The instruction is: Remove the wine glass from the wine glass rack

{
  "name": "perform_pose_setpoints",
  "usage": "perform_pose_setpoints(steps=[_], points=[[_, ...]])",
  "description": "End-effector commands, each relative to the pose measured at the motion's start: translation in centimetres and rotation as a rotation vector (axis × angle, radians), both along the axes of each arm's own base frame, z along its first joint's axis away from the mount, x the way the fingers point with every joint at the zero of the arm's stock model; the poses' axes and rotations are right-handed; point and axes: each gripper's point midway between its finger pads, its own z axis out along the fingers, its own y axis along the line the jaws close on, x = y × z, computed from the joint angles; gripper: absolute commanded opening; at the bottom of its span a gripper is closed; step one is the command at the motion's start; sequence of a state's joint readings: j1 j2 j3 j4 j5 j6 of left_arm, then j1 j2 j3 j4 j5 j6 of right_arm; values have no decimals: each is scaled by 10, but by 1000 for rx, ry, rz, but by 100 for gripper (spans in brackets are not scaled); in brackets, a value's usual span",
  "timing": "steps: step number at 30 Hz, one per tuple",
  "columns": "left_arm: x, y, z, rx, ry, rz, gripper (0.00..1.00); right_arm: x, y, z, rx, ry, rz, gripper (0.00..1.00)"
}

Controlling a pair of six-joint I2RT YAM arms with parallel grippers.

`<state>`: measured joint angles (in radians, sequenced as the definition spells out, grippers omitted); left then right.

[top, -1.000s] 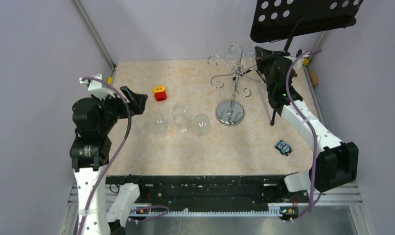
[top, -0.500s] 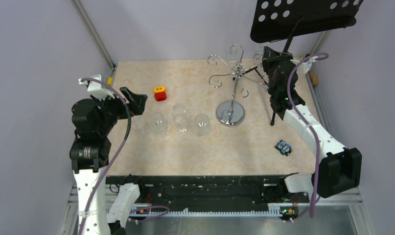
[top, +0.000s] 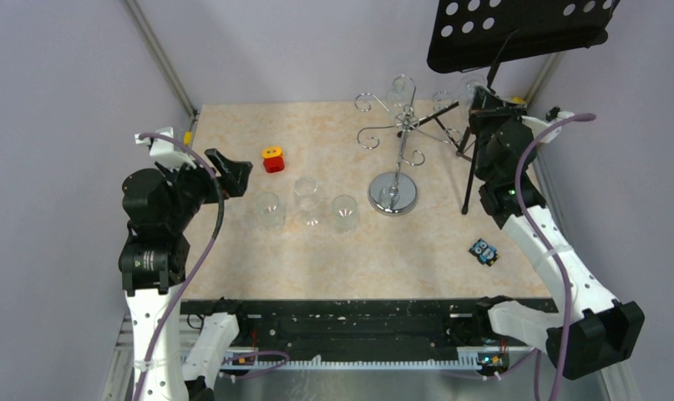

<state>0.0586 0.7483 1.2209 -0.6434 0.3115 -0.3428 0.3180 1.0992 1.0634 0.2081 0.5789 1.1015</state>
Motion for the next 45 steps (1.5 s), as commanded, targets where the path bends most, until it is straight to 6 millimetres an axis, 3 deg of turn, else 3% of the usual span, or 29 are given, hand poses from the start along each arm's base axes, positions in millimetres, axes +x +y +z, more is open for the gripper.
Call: perform_pose_setpoints(steps=[1, 7, 13, 18, 24, 29, 34, 35, 45], points=[[-3, -3, 14, -1, -50, -18, 99, -36, -12, 34, 17, -86, -4, 0], [-6, -14, 17, -19, -64, -80, 99, -72, -11, 24, -25, -19, 69, 0], [-19, -45, 25, -87, -110, -266, 99, -119, 1, 12, -102, 33, 216, 0], [-42, -85, 35, -259, -116, -543, 99, -158, 11, -12, -137, 116, 341, 0], [-67, -106, 52, -355, -184, -676, 98, -197, 26, -23, -174, 104, 487, 0], [-88, -130, 55, -447, -179, -800, 98, -213, 54, -27, -251, 42, 666, 0], [-92, -169, 33, -512, -81, -875, 96, -224, 91, -44, -277, -59, 890, 0], [-93, -178, 28, -521, -55, -892, 96, -229, 97, -40, -280, -113, 927, 0], [-101, -264, 2, -588, 71, -939, 90, -246, 119, -45, -274, -268, 1096, 0]])
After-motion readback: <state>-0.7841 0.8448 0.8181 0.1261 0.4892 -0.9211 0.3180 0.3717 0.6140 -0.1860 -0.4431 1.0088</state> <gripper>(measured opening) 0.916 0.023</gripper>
